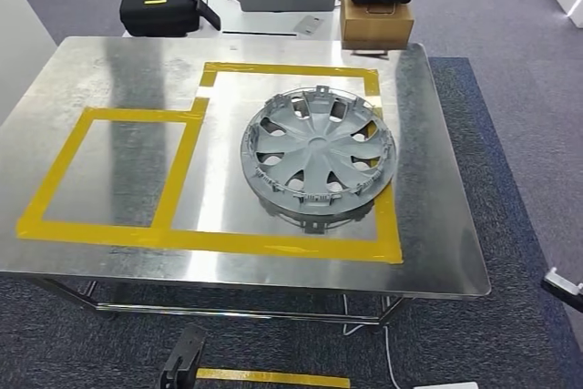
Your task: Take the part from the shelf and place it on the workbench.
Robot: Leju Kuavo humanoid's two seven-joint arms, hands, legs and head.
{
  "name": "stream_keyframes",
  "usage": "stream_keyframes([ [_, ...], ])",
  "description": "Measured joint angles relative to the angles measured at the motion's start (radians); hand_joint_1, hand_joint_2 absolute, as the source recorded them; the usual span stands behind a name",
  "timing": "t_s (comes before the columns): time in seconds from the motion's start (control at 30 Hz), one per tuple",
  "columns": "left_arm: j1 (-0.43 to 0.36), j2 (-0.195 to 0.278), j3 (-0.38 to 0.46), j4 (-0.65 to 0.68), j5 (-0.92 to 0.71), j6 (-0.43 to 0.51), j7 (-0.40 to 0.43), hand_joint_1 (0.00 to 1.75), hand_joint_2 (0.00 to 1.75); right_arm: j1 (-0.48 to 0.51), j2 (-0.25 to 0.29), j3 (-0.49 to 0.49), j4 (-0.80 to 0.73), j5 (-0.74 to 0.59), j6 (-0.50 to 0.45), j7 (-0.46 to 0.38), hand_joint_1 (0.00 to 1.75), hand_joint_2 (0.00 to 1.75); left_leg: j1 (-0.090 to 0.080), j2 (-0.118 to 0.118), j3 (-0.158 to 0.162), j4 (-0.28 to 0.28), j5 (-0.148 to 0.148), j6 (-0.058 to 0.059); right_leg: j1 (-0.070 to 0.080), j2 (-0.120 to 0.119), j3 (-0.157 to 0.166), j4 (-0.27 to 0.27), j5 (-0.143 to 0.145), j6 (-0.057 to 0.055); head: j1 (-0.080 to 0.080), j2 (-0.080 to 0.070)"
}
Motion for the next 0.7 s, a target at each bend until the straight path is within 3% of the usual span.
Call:
stream_keyframes([
  [0.07, 0.007, 0.002, 0.019, 0.0, 0.027, 0.013, -0.015, 0.0, 0.0, 0.132, 0.057, -0.183, -0.042, 0.042, -0.012, -0.086, 0.0, 1.75, 0.001, 0.001, 0.001, 0.0, -0.001, 0.0, 0.001, 0.001, 0.0, -0.001, -0.001, 0.0, 0.0, 0.0],
  [0.2, 0.03, 0.009, 0.062, 0.0, 0.065, 0.031, -0.043, 0.0, 0.0, 0.267, 0.262, -0.5, -0.051, 0.153, -0.033, -0.285, 0.0, 1.75, 0.002, 0.001, 0.002, -0.001, -0.002, -0.001, 0.002, 0.001, 0.0, -0.002, -0.002, 0.0, 0.0, 0.0],
  [0.4, 0.044, 0.015, 0.102, 0.001, 0.07, 0.041, -0.046, 0.0, 0.0, 0.235, 0.559, -0.985, -0.024, 0.268, -0.018, -0.622, 0.0, 1.75, 0.002, 0.006, 0.004, -0.002, -0.002, -0.001, 0.002, 0.007, 0.0, -0.002, -0.002, 0.0, 0.0, 0.0],
  [0.53, 0.045, 0.016, 0.112, 0.001, 0.067, 0.043, -0.046, 0.0, 0.0, 0.189, 0.677, -1.204, -0.005, 0.298, -0.016, -0.681, 0.0, 1.75, 0.001, 0.009, 0.005, -0.002, -0.002, -0.001, 0.002, 0.01, 0.001, -0.002, -0.002, -0.001, 0.0, 0.0],
  [0.7, 0.044, 0.017, 0.116, 0.001, 0.067, 0.044, -0.046, 0.0, 0.0, 0.163, 0.739, -1.31, 0.006, 0.307, -0.016, -0.688, 0.0, 1.75, 0.001, 0.012, 0.006, -0.002, -0.002, -0.001, 0.001, 0.013, 0.001, -0.002, -0.001, -0.001, 0.0, 0.0],
])
